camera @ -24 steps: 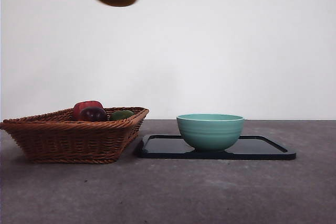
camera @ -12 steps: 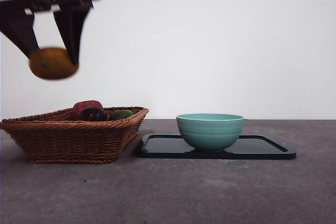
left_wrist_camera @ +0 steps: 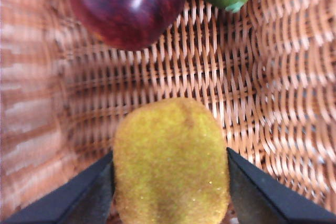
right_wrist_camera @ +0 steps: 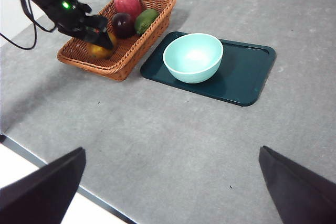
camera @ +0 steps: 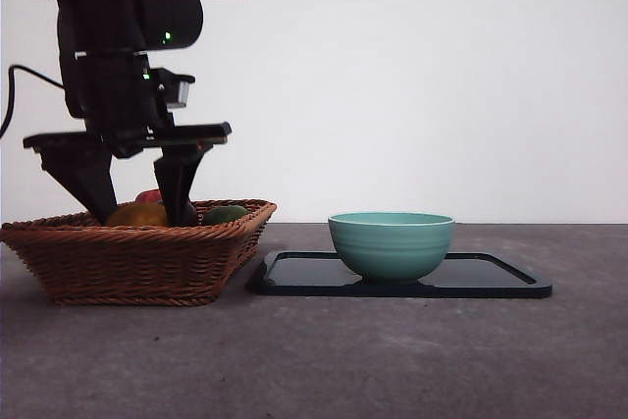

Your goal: Pick up the wifruite, put it on the bowl, pick up the plate, put it on desk

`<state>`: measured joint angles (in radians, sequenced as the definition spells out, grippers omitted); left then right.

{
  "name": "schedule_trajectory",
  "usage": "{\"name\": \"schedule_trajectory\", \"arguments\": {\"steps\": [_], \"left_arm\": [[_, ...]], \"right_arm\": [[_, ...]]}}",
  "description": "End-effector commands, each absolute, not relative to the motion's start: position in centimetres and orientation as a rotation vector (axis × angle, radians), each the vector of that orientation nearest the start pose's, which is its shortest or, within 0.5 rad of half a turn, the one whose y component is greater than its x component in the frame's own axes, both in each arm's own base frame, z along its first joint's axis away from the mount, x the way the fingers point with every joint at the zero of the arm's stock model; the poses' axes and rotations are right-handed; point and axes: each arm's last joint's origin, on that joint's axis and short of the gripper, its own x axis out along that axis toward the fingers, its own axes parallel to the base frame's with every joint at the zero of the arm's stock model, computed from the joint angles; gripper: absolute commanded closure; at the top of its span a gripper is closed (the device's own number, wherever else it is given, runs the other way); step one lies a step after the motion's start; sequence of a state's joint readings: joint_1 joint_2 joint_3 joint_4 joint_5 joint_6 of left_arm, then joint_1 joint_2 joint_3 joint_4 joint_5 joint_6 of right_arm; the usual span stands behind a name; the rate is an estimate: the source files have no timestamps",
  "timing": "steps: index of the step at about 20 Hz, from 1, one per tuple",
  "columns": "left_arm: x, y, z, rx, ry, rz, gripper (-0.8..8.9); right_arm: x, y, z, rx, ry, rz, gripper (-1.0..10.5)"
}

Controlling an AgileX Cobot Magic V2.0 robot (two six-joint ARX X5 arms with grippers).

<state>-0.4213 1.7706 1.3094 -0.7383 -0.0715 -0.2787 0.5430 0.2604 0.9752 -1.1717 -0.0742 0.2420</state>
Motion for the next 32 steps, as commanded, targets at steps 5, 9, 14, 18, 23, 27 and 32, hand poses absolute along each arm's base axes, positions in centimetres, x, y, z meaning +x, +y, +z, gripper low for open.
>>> {"name": "schedule_trajectory", "arguments": {"steps": [5, 9, 14, 18, 23, 27, 32], "left_arm": [[33.3, -14.9, 20.0, 0.057, 1.225, -0.145, 5.11], [33.4, -15.0, 20.1, 0.056, 1.22, -0.148, 4.67], [34.1, -15.3, 23.1, 0.058, 1.2, -0.158, 1.84], [33.7, -15.1, 28.4, 0.083, 1.144, -0.196, 1.85], [28.7, -13.1, 36.2, 0.073, 0.955, -0.273, 1.87], [22.2, -10.9, 42.0, 0.019, 0.78, -0.426, 1.88], [14.6, -8.4, 45.6, 0.008, 0.641, -0.583, 1.88]], "right_arm": [[-0.4, 0.0, 33.7, 0.136, 0.514, 0.548, 3.8], [-0.4, 0.0, 33.7, 0.136, 0.514, 0.548, 3.8], [-0.4, 0.0, 33.7, 0.136, 0.513, 0.549, 3.8], [-0.4, 0.0, 33.7, 0.136, 0.514, 0.549, 3.8], [-0.4, 0.0, 33.8, 0.138, 0.503, 0.55, 3.8], [-0.4, 0.0, 33.9, 0.14, 0.498, 0.552, 3.8], [-0.4, 0.0, 33.9, 0.14, 0.499, 0.553, 3.8]]}}
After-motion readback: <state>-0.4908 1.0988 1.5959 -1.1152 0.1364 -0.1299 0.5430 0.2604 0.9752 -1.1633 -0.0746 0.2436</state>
